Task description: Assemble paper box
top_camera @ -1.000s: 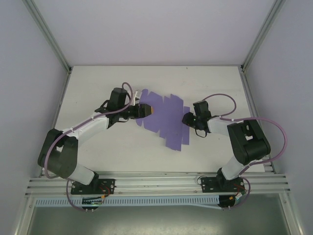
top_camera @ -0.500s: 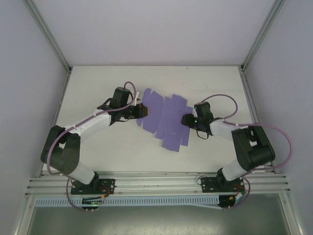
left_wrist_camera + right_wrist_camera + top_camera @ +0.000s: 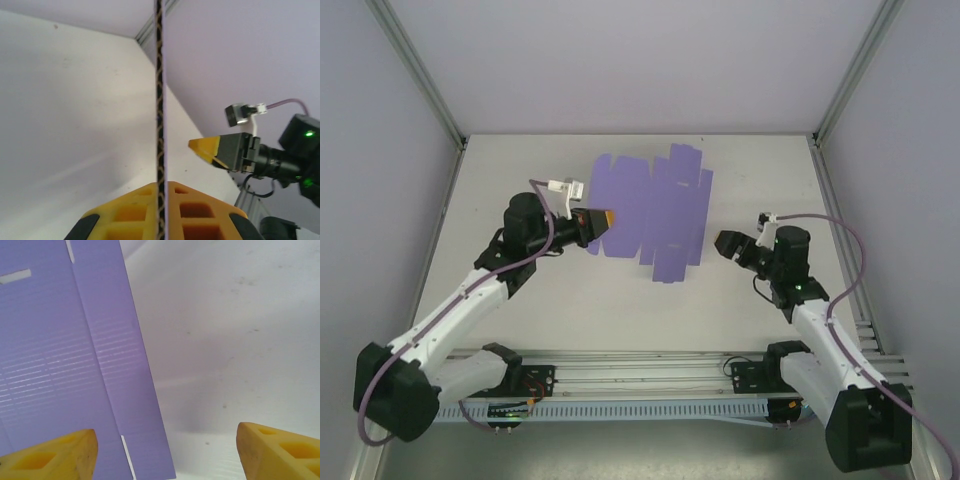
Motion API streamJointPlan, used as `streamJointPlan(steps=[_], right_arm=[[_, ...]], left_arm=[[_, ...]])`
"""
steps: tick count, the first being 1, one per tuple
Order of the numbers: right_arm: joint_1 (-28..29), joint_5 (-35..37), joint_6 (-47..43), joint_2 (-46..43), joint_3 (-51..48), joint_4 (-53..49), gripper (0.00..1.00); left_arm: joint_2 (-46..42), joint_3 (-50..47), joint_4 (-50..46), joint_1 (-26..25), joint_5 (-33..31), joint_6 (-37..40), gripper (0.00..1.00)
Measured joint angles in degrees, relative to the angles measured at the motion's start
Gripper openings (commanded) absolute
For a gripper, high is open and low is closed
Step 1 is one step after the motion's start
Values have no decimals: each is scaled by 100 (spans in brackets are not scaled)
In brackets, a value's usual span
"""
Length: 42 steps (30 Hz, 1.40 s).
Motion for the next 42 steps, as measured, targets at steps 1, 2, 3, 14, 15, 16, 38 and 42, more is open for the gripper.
streamJointPlan(steps=[1, 2, 3, 14, 15, 16, 38, 42], right_arm=[[-72, -173, 79, -26, -79, 138, 74], [-125, -319, 144, -17, -122, 269, 74], [-173, -483, 229, 26, -138, 407, 74], [-243, -1838, 883, 1353, 339, 1915, 60], [-243, -1919, 962, 1445, 358, 2061, 55], [-243, -2013, 1047, 1530, 367, 2208, 51], [2205, 706, -752, 1554, 2879, -1604, 0], [2599, 1445, -949, 2317, 3456, -2009, 0]], left_arm=[[-98, -79, 83, 0, 44, -48, 0], [-181, -155, 173, 0, 81, -103, 0], [-258, -236, 254, 0, 129, -166, 0], [-544, -457, 831, 0, 391, -505, 0], [-544, -461, 844, 0, 387, -509, 0], [-542, -463, 841, 0, 385, -509, 0], [1530, -195, 691, -46, -1043, -437, 0], [1834, -94, 529, -98, -1292, -439, 0]])
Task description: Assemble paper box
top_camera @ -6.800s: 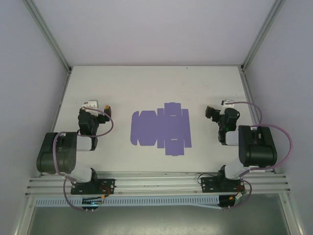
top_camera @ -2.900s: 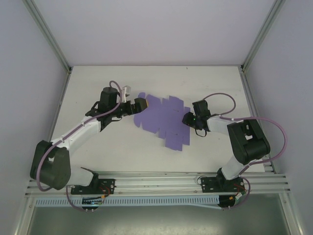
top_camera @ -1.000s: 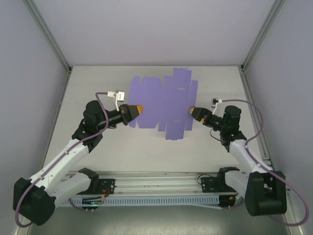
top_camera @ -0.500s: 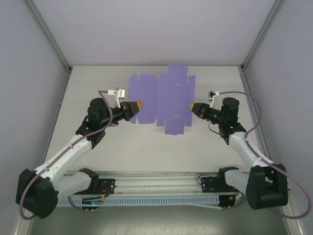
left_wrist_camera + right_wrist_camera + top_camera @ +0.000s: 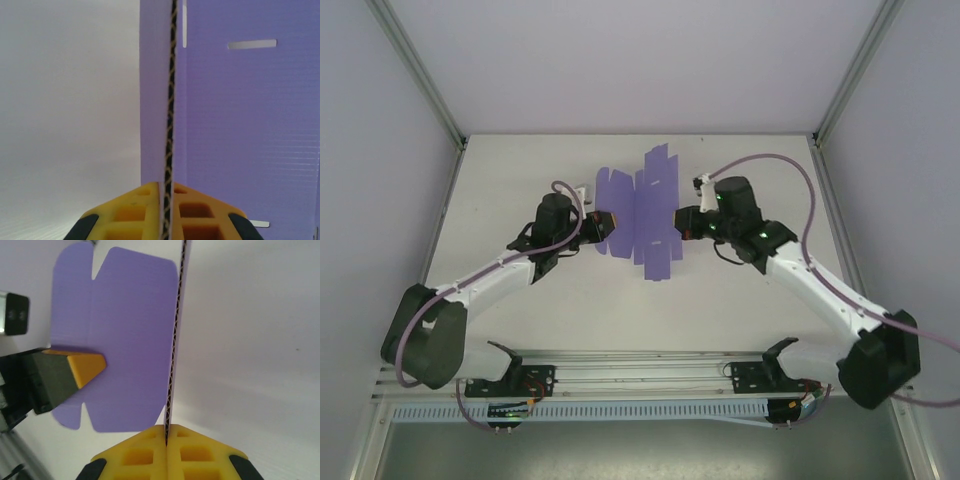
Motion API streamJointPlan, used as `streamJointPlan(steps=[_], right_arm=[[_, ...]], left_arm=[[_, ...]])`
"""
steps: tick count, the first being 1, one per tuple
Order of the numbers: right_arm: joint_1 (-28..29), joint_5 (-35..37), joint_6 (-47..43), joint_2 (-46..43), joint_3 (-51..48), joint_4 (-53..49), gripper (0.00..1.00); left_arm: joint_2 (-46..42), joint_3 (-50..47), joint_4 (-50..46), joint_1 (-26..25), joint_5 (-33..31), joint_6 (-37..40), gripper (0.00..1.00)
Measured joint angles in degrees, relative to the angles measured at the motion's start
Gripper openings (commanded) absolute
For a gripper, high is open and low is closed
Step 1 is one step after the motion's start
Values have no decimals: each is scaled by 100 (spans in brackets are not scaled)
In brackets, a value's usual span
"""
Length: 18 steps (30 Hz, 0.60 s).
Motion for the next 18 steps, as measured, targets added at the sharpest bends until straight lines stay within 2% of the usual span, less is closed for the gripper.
streamJointPlan(steps=[4, 8, 10, 12, 16, 18], right_arm=[[291, 916, -197, 649, 555, -599, 0], [319, 1746, -557, 793, 595, -992, 0], [321, 1993, -876, 804, 601, -1095, 0], [319, 2142, -1370, 804, 612, -1182, 0], [315, 2234, -2463, 804, 612, -1228, 0], [315, 2216, -3143, 800, 595, -1180, 0]], left_arm=[[101, 0, -192, 0, -208, 0, 0], [-13, -63, -291, -85, -326, -9, 18], [-186, -188, -332, -192, -275, -44, 39], [-380, -339, -411, -278, -267, -59, 47], [-734, -756, -741, -302, -326, -114, 98], [-962, -981, -986, -297, -361, -114, 99]])
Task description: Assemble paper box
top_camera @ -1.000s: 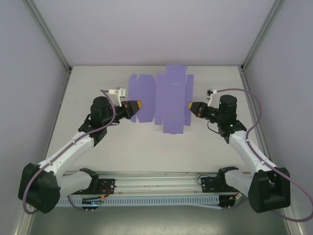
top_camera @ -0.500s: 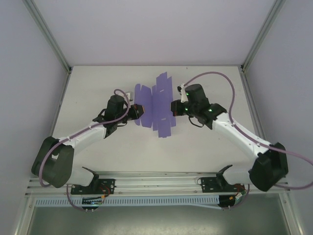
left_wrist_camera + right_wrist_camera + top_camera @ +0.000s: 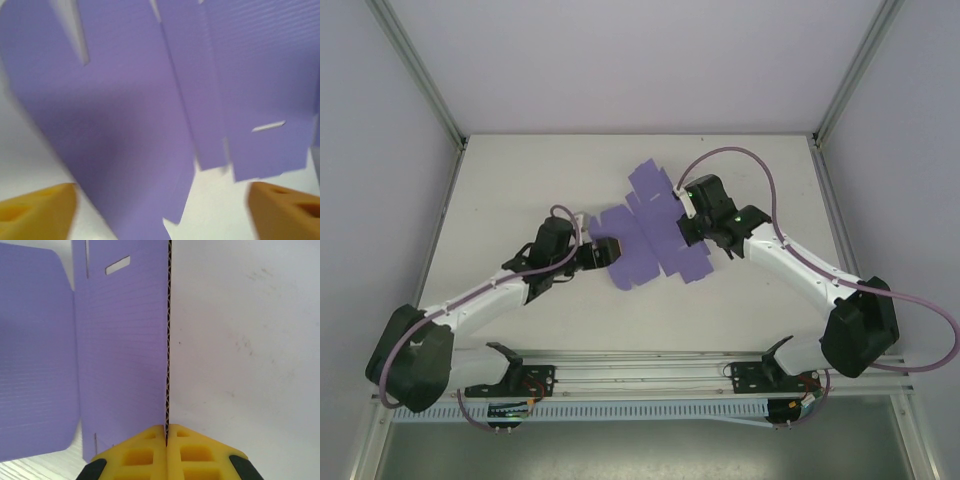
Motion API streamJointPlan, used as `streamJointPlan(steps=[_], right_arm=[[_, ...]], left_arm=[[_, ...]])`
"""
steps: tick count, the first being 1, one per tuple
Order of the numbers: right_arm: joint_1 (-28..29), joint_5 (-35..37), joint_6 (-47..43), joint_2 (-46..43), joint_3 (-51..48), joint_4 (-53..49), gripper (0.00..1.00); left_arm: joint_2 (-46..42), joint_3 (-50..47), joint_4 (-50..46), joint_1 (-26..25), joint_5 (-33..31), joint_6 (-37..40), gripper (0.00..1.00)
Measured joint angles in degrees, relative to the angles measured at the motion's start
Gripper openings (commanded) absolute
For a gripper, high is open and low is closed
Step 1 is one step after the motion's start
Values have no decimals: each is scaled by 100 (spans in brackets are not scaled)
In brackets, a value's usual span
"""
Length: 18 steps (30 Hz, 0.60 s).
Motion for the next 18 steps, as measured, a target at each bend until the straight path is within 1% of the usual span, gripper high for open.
streamJointPlan(steps=[5, 8, 11, 14, 16, 18], right_arm=[[33, -114, -2041, -293, -688, 835, 0], [96, -122, -2951, -385, -1034, 1331, 0], [358, 203, -3869, -385, -1307, 1937, 0], [695, 719, -4739, -310, -1558, 2522, 0], [826, 960, -5145, -216, -1727, 2938, 0], [868, 1056, -5364, -170, -1856, 3191, 0]], left_arm=[[-640, -125, -691, 0, -304, 59, 99], [-785, -35, -938, 48, -476, 162, 98], [-654, 173, -1056, 179, -555, 293, 99], [-387, 437, -1032, 459, -380, 481, 98], [-151, 610, -997, 704, -236, 573, 98], [160, 782, -931, 922, -149, 715, 98]])
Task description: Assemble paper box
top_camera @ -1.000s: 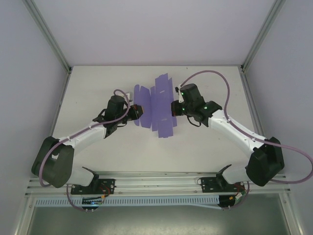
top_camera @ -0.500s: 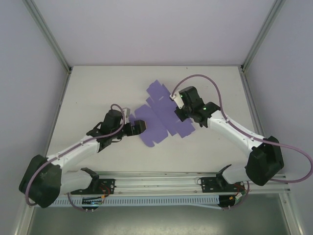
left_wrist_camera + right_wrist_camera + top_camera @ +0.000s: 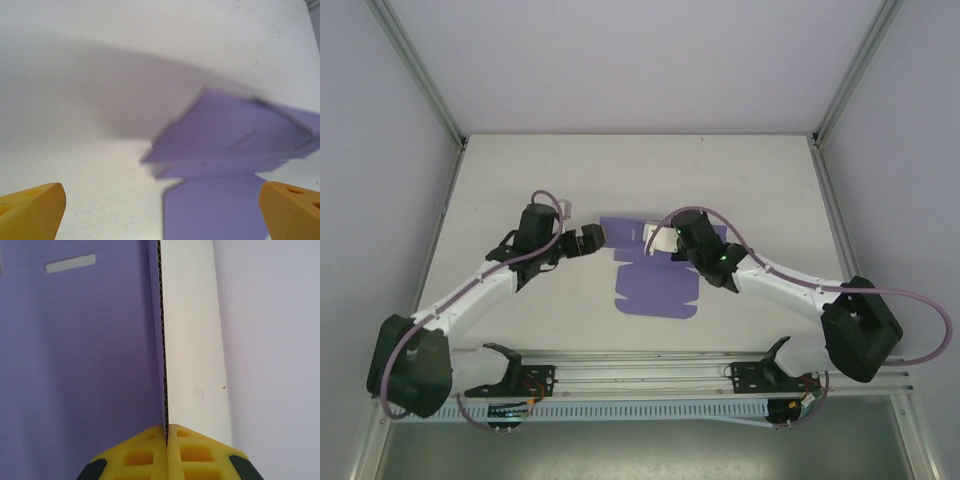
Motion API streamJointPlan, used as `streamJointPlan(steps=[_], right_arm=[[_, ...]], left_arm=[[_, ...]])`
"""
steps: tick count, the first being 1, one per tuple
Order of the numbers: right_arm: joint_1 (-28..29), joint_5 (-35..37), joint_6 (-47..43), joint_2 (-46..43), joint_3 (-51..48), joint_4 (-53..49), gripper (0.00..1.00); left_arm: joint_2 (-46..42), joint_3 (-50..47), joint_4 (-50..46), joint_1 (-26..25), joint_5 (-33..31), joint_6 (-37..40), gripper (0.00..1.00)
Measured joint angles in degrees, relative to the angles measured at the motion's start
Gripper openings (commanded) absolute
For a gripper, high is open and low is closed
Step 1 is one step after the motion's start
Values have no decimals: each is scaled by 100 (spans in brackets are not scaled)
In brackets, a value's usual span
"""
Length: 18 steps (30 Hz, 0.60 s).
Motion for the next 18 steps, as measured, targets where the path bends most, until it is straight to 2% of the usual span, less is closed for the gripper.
streamJointPlan(steps=[4, 9, 12, 14, 18], right_arm=[[0, 4, -87, -9, -28, 96, 0], [-72, -245, -17, -92, 50, -105, 0], [-168, -332, 87, -105, 85, -131, 0], [-234, -348, 184, -105, 118, -170, 0], [-308, -400, 385, -83, 201, -251, 0]], left_arm=[[389, -9, 470, 125, 389, 717, 98], [358, -407, 1180, 122, 894, 1493, 98], [367, -581, 1314, 122, 1016, 1576, 98], [444, -592, 1335, 122, 1182, 1547, 95], [623, -782, 1965, 7, 1954, 1193, 89]])
